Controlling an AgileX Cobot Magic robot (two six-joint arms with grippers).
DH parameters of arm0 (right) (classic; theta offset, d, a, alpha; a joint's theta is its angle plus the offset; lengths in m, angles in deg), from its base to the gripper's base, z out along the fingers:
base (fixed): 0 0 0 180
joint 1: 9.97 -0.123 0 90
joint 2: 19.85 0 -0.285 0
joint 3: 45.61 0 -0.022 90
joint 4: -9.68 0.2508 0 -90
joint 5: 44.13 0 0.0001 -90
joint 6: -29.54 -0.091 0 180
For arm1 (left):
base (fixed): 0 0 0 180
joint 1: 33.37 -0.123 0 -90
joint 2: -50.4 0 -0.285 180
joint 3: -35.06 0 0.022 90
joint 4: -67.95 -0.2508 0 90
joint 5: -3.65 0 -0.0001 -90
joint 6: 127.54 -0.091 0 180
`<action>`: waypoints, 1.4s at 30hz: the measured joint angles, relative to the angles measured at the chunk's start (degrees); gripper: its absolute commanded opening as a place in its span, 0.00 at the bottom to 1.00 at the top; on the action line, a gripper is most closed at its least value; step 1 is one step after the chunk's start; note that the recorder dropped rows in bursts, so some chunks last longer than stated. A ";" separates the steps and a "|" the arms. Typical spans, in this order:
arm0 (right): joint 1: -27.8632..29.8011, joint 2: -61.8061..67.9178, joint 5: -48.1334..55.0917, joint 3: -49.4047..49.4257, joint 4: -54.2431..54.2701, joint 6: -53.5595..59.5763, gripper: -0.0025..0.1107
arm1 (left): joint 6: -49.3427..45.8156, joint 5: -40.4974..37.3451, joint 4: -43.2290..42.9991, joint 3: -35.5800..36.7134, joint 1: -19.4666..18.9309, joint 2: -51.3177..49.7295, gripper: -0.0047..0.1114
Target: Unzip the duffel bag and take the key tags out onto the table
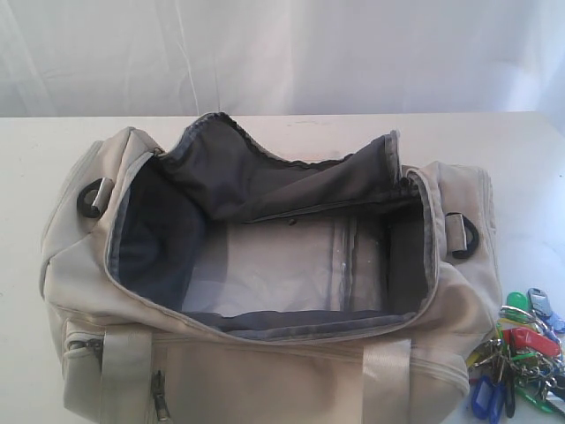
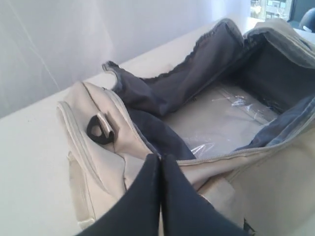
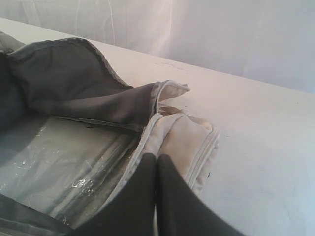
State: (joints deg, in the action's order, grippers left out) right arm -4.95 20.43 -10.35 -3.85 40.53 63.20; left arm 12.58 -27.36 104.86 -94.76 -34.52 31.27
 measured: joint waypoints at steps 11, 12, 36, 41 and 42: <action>0.00 0.00 0.00 0.00 0.11 0.00 0.02 | 0.00 -0.11 0.12 0.00 -0.70 10.90 0.04; 0.00 0.00 0.00 0.00 0.11 0.00 0.02 | 0.00 -0.23 0.12 0.00 -0.78 10.90 0.04; 0.00 0.00 0.00 0.00 0.11 0.00 0.02 | -0.09 2.04 -16.94 5.82 -0.78 10.90 0.04; 0.00 0.00 0.00 0.00 0.11 0.00 0.02 | 0.52 8.60 -21.63 14.36 -0.78 10.90 0.04; 0.00 0.00 0.00 0.00 0.11 0.00 0.02 | 1.71 9.31 -21.78 15.30 -0.78 10.90 0.04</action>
State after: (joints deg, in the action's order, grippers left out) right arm -4.95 20.43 -10.35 -3.85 40.64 63.20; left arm 14.28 -18.05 83.07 -79.46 -35.30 42.17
